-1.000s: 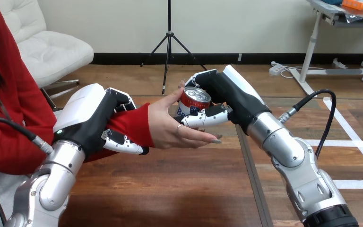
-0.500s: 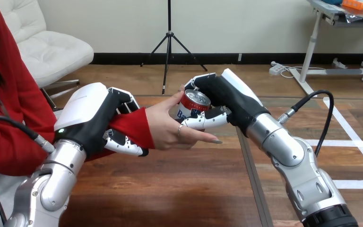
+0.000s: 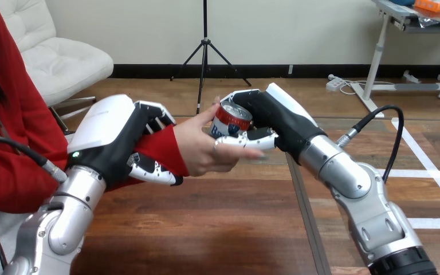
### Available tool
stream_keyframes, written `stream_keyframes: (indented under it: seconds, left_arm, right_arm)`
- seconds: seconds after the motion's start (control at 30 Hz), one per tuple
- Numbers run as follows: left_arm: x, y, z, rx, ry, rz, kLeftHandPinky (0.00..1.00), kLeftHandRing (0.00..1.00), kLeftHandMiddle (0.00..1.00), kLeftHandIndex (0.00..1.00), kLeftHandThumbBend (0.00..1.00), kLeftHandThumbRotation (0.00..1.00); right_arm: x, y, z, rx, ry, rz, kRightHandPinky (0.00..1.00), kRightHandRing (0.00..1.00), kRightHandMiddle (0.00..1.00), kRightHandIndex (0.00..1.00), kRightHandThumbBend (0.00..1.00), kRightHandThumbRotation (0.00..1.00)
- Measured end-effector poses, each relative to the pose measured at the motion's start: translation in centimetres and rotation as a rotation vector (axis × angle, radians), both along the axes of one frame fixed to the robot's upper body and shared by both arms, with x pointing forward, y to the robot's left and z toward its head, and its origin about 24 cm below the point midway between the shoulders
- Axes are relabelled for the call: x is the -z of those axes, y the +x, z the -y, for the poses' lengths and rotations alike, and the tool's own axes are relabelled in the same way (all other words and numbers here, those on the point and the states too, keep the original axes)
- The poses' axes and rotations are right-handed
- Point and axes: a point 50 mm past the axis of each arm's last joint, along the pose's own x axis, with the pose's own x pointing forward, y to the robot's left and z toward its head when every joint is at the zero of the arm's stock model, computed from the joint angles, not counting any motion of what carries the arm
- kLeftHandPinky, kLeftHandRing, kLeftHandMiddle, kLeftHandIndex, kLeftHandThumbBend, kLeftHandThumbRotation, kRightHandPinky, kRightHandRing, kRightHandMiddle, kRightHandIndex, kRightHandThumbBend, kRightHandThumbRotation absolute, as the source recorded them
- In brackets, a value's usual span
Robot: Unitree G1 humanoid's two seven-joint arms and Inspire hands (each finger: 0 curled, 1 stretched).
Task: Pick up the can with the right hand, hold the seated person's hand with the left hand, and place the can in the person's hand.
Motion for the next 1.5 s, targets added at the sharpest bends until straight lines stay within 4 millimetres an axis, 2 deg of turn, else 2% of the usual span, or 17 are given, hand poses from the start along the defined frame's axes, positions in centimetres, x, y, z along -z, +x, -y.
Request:
stream_keyframes:
  seconds: [0.13,0.17,0.33,0.47,0.77,1.5]
  left_arm:
    - [-0.4,-0.1,0.1,0.011,0.0,0.02,0.4,0.57,0.61,0.57,0.94,0.15]
    - [-0.5,-0.1,0.1,0.014,0.0,0.026,0.41,0.58,0.62,0.58,0.94,0.17]
    - [-1.1,-0.1,0.2,0.026,-0.003,0.05,0.43,0.6,0.64,0.59,0.95,0.2]
    - [-1.4,-0.2,0.4,0.036,-0.002,0.066,0.43,0.6,0.64,0.6,0.96,0.22]
    - [-1.9,-0.3,0.5,0.051,-0.009,0.088,0.44,0.6,0.65,0.61,0.94,0.2]
    - [-2.2,-0.3,0.7,0.069,-0.016,0.116,0.44,0.6,0.64,0.6,0.9,0.21]
  right_arm:
    - [-0.2,0.0,0.2,0.0,-0.008,0.006,0.5,0.59,0.63,0.63,0.88,0.72]
    - [-0.2,0.0,0.3,0.001,-0.008,0.007,0.49,0.58,0.62,0.63,0.87,0.76]
    - [-0.3,0.0,0.5,0.004,-0.013,0.01,0.49,0.56,0.61,0.62,0.8,0.82]
    - [-0.3,0.0,0.6,0.007,-0.012,0.01,0.49,0.56,0.61,0.63,0.72,0.87]
    - [-0.5,0.1,0.9,0.013,0.003,0.011,0.5,0.56,0.61,0.64,0.63,0.97]
    - [-0.6,0.1,1.1,0.001,0.015,0.004,0.49,0.57,0.62,0.64,0.6,1.0]
